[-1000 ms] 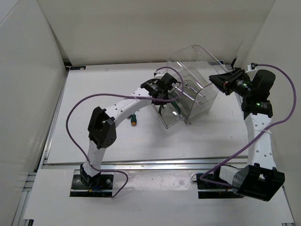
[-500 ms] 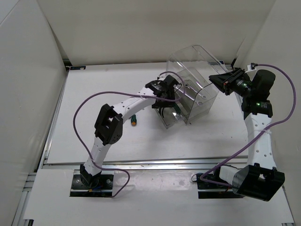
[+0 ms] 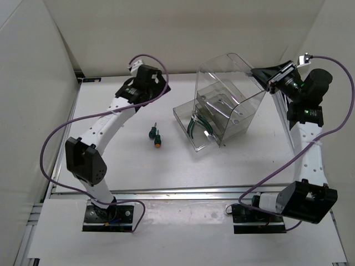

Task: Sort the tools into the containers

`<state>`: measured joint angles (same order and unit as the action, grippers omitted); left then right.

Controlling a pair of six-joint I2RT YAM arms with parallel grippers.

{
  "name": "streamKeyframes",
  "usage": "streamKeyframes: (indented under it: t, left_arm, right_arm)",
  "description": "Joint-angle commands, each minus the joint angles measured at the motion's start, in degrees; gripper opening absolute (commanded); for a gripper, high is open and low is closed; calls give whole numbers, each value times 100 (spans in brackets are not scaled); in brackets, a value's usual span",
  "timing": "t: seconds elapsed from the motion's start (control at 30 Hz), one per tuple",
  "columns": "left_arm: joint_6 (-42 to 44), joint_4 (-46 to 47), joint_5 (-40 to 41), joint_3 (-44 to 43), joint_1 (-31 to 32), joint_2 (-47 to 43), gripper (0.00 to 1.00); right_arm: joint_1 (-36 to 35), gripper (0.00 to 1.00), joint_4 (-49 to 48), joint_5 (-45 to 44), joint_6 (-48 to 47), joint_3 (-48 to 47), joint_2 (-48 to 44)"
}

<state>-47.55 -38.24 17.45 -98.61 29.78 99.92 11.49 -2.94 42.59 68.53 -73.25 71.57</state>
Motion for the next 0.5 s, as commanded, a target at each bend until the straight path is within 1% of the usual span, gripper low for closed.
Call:
streamKeyframes:
  t: [0.0, 0.03, 0.13, 0.27, 0.33, 0.37, 0.43, 0.47]
  left_arm:
    - [-290, 281, -741, 815, -314, -165, 95]
    - [-281, 343, -1144, 1034, -367, -166, 95]
    - [-307, 536, -1490, 1247, -403, -149, 94]
    - [-500, 458, -1710, 1318, -464, 44, 93]
    - [-597, 414, -1991, 1414, -560, 98, 92]
    - [-728, 414, -2148, 1467, -700, 168, 91]
    - [-826, 554, -2394, 1686, -850, 195, 81]
    - [-922, 589, -2465, 1739, -921, 238, 78]
  right_arm:
    - [-6, 27, -1252, -22, 353, -496, 225]
    - [20, 27, -1331, -31, 458, -697, 435]
    - [143, 28, -1376, -101, 616, -1006, 787]
    - [555, 28, -2244, -374, 1530, -867, 1401]
    - [626, 28, -2211, -392, 1689, -892, 1692]
    - [636, 27, -2202, -331, 1690, -901, 2015]
    - [645, 26, -2193, -111, 1637, -884, 2290]
    - [618, 24, -2193, -67, 1498, -858, 2456]
